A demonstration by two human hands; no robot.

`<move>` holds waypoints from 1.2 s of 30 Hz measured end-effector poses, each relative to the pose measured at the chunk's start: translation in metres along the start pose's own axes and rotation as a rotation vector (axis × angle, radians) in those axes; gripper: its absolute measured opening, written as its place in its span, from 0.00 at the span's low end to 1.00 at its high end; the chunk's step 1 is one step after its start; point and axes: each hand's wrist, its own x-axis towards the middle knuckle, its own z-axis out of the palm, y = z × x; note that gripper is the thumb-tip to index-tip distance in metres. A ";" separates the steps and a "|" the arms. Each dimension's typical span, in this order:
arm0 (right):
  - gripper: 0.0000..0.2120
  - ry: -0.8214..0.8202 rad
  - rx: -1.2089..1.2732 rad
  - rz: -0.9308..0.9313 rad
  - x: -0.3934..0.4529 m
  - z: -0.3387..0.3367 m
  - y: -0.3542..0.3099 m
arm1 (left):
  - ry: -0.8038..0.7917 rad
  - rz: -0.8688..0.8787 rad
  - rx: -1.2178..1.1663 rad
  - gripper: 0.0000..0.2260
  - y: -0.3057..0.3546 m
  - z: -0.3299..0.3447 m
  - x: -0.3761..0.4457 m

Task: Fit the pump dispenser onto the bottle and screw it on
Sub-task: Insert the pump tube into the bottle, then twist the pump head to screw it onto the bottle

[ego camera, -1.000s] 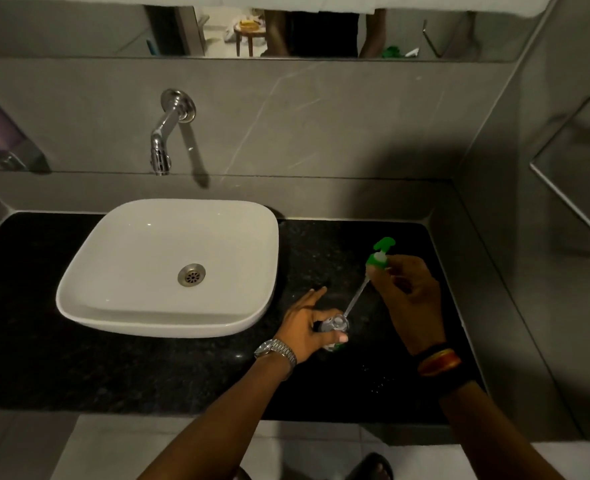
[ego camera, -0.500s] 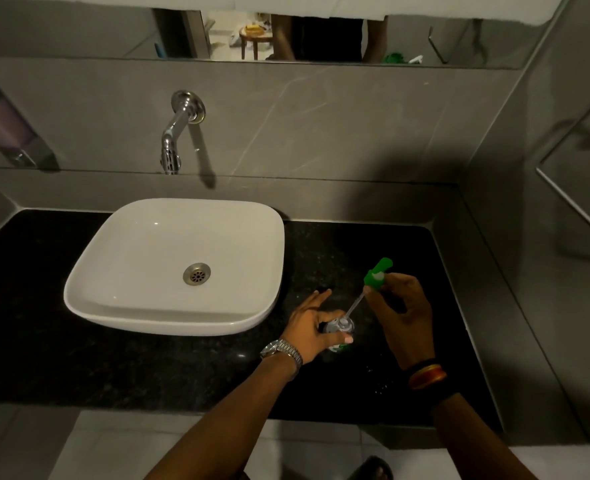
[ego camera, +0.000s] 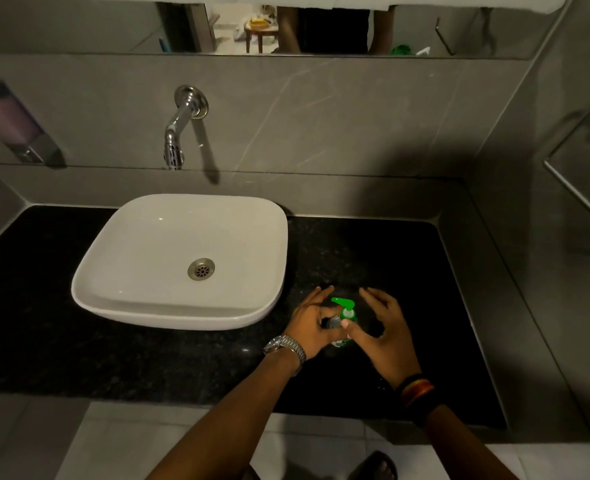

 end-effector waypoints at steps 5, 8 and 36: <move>0.20 -0.118 -0.265 -0.095 0.012 -0.003 -0.006 | -0.009 0.003 0.008 0.23 0.001 -0.002 -0.001; 0.13 -0.079 -0.337 -0.090 0.017 -0.001 -0.007 | -0.023 -0.004 -0.005 0.24 0.003 -0.002 -0.001; 0.12 -0.041 -0.580 -0.252 0.017 0.001 -0.003 | -0.022 0.004 0.019 0.21 0.001 -0.003 0.001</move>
